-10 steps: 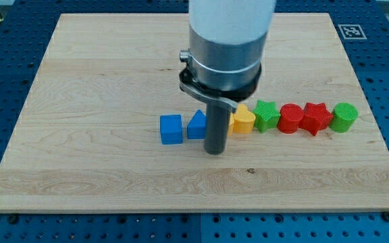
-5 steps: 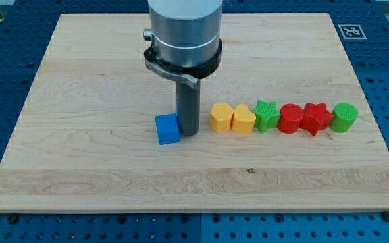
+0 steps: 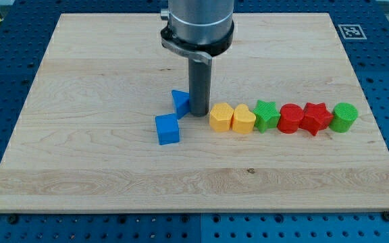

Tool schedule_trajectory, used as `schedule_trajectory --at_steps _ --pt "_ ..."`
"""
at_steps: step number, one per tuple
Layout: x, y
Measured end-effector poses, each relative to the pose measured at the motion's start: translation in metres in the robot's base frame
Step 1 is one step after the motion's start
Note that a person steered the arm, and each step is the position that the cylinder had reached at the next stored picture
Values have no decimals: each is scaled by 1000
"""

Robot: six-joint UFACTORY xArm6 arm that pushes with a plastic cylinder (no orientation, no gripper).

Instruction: Move the blue triangle to the centre left of the board

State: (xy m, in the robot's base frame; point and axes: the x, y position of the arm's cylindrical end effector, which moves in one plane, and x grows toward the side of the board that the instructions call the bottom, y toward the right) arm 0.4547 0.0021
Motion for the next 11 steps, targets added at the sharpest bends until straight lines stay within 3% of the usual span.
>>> schedule_trajectory --at_steps 2,4,5,7,9,11 --pt "-1 -34" --pt "1 -37" --pt "22 -26" --pt "22 -54" --pt "4 -51" --pt "-26 -90"
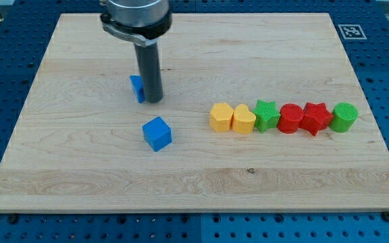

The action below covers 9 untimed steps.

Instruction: Move the blue triangle to the centre left of the board

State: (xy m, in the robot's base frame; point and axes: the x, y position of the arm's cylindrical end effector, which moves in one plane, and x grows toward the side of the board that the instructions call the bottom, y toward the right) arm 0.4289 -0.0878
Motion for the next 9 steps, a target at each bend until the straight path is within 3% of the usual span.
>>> schedule_trajectory --at_steps 2,3,9 --pt "-9 -2" --pt "-34 -2" --pt "-40 -41"
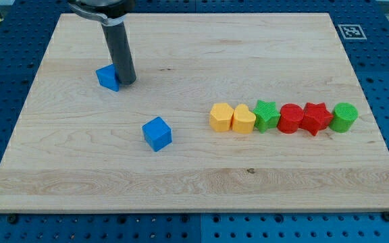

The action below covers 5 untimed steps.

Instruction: Move the blue triangle to the centre left of the board

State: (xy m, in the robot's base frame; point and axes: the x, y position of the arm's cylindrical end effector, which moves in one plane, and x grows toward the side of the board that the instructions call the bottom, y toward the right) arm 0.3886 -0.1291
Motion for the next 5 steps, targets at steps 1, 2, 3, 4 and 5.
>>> schedule_trajectory --at_steps 1,2,3,4,5 --pt "0 -10" --pt "0 -10" --pt "1 1" --pt "-12 -3" --pt "-12 -8"
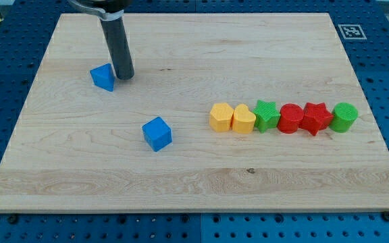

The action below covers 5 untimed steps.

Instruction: Move the blue triangle to the centre left of the board

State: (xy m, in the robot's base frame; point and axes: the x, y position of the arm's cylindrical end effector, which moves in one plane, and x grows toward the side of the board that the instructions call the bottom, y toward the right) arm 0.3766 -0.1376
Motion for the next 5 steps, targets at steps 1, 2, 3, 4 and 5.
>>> schedule_trajectory --at_steps 1,2,3,4,5 --pt "2 -11" --pt "6 -22" --pt "10 -32" --pt "10 -36" --pt "10 -37"
